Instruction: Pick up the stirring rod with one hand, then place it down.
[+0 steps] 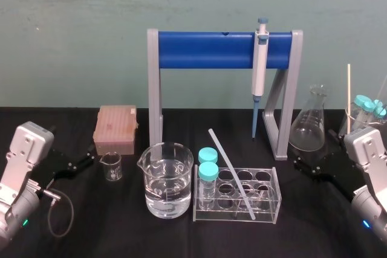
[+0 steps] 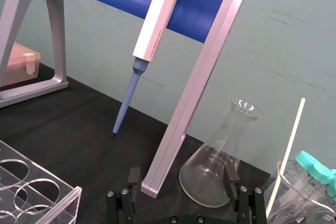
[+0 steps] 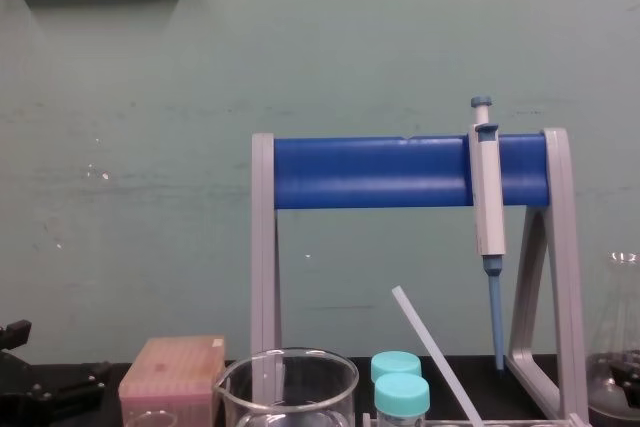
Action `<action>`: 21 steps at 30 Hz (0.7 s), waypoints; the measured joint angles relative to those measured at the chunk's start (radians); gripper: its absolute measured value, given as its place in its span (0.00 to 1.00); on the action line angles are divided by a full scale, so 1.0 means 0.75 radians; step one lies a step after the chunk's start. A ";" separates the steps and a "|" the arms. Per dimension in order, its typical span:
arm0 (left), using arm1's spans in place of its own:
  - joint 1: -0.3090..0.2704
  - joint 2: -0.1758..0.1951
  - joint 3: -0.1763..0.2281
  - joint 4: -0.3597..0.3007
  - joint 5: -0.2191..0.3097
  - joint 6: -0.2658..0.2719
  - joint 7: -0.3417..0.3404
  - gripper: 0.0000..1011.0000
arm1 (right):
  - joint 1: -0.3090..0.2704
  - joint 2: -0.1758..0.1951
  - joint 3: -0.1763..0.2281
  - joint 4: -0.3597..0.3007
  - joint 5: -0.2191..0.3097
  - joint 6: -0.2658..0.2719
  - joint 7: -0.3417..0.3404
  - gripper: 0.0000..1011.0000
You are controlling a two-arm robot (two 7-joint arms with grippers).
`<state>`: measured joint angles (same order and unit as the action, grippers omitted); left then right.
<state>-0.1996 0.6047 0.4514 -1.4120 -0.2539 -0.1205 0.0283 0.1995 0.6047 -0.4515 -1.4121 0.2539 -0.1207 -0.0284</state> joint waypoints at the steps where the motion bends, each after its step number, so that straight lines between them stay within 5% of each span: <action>1: 0.000 0.000 0.000 0.000 0.000 0.000 0.000 0.99 | 0.000 0.000 0.000 0.000 0.000 0.000 0.000 0.99; 21: 0.000 0.000 0.000 0.000 0.000 0.000 0.000 0.99 | 0.000 0.000 0.000 0.000 0.000 0.000 0.000 0.99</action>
<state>-0.1995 0.6047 0.4514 -1.4120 -0.2539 -0.1205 0.0283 0.1995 0.6047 -0.4514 -1.4120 0.2539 -0.1206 -0.0283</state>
